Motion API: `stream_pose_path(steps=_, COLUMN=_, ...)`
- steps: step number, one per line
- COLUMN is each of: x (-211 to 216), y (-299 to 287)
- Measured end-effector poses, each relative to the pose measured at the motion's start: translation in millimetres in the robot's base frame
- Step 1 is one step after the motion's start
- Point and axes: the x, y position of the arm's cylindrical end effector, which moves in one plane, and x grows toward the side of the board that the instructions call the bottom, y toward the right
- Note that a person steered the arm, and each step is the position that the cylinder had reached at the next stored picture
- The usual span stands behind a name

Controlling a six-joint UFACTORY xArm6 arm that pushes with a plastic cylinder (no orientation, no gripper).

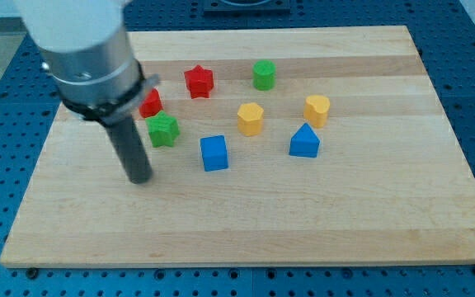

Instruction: Move the green star above the blue cube

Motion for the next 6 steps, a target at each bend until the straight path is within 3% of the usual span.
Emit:
stream_pose_path(steps=2, x=-38, y=-19)
stream_pose_path(steps=3, x=-69, y=8)
stream_pose_path(steps=5, x=-69, y=25)
stream_pose_path(steps=6, x=-69, y=66)
